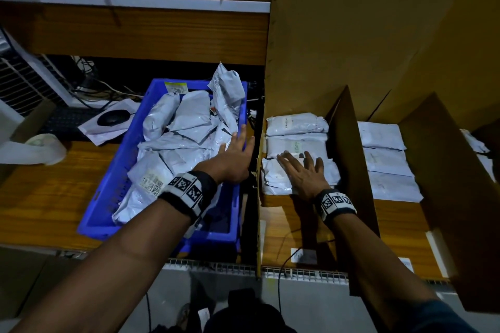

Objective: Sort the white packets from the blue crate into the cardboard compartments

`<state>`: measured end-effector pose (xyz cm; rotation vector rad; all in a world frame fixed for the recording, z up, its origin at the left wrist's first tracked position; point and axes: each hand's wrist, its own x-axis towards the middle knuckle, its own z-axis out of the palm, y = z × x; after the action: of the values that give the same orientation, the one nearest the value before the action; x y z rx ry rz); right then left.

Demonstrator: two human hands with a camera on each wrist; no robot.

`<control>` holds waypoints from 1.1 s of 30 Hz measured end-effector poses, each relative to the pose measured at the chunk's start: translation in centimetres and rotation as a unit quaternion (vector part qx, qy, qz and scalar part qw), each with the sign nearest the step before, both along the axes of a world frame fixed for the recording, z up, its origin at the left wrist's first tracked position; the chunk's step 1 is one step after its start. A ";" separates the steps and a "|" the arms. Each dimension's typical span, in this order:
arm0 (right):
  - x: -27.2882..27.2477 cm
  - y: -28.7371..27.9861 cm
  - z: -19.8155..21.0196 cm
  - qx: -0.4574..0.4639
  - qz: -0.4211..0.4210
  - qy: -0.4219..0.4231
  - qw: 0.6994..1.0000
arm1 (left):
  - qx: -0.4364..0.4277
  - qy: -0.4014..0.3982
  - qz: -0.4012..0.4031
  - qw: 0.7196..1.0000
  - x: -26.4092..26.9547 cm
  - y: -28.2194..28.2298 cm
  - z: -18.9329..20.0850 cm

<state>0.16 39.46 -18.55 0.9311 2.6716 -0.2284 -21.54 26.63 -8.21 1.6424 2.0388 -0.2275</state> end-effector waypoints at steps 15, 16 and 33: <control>-0.8 0.0 -2.0 0.052 -0.017 -0.016 0.998 | -0.003 -0.008 0.001 1.000 -0.2 0.1 -0.3; -0.7 0.0 -2.1 0.042 -0.019 -0.012 0.999 | -0.003 -0.010 0.000 1.000 -0.2 0.1 -0.2; 0.2 -1.1 -4.8 -0.030 -0.055 0.034 0.997 | 0.003 0.001 -0.018 1.000 -0.6 0.3 -1.1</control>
<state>0.35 38.35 -23.31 1.0699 2.6606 -0.3698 -22.11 26.94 -9.30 1.6843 2.0153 -0.2368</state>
